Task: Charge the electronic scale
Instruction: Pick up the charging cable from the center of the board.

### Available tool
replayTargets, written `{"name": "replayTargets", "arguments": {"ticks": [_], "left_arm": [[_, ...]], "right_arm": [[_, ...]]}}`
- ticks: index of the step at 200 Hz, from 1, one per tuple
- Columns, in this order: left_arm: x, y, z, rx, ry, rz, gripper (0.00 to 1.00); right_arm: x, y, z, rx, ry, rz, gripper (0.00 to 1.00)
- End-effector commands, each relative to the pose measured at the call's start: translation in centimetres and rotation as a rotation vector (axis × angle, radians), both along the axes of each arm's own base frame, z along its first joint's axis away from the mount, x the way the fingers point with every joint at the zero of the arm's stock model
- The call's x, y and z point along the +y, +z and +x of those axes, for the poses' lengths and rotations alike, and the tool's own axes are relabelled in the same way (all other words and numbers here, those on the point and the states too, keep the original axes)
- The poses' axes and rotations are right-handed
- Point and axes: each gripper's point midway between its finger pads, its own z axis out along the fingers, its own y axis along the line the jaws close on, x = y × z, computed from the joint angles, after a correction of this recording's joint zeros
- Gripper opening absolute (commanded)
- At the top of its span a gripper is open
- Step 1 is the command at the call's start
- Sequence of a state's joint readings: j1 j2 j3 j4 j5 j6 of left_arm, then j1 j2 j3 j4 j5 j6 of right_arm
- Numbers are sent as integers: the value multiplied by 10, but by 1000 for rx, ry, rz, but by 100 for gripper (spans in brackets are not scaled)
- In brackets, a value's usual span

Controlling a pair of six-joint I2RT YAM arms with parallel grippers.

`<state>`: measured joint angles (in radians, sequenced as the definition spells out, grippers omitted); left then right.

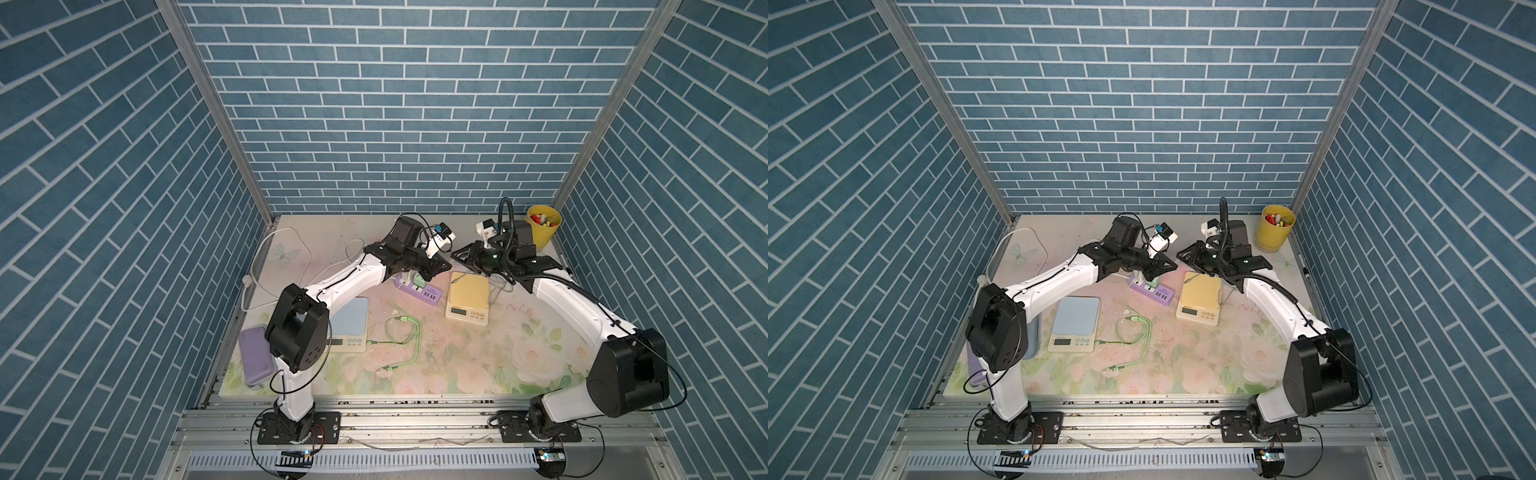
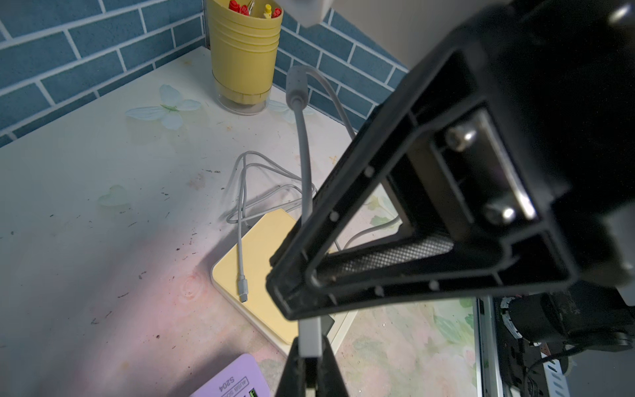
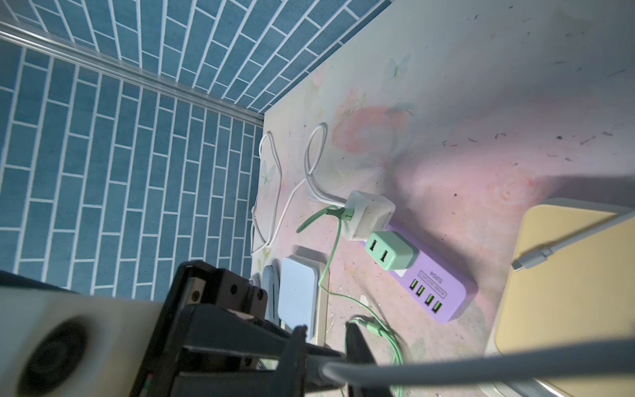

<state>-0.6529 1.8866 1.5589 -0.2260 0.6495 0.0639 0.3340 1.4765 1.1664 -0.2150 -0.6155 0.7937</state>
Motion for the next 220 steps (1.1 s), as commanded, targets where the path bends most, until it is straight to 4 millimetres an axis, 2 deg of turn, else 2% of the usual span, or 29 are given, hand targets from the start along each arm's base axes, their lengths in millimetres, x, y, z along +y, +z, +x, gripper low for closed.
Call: {"name": "replayTargets", "arguments": {"ticks": [1,28,45,66,92,100,116,128,151,182,203,220], "left_arm": [[2,8,-4,-15,-13,-17,0],[3,7,-2,-21,-5,-12,0],[4,6,-1,-19,-3,-9,0],[4,7,1,-24,2,-14,0],[5,5,3,-24,12,-8,0],[6,5,4,-26,22,-4,4],[12,7,9,-41,61,8,28],[19,8,7,-44,86,15,40],[44,11,4,-9,134,-17,50],[93,5,-1,55,244,-56,51],[126,-13,0,117,347,-27,52],[150,-29,8,190,438,-16,52]], "right_arm": [[11,12,4,-12,22,47,21],[14,8,0,8,42,46,34],[16,4,-3,21,54,42,35],[16,2,-6,24,64,29,20],[17,2,-6,22,76,24,8],[18,2,-6,13,84,21,4],[20,5,-8,-42,128,-11,0],[19,5,-8,-104,176,-82,0],[22,3,-3,-231,300,-233,0],[43,-10,12,-382,468,-386,0],[66,-28,20,-476,582,-457,0],[84,-45,22,-544,671,-510,0]]}}
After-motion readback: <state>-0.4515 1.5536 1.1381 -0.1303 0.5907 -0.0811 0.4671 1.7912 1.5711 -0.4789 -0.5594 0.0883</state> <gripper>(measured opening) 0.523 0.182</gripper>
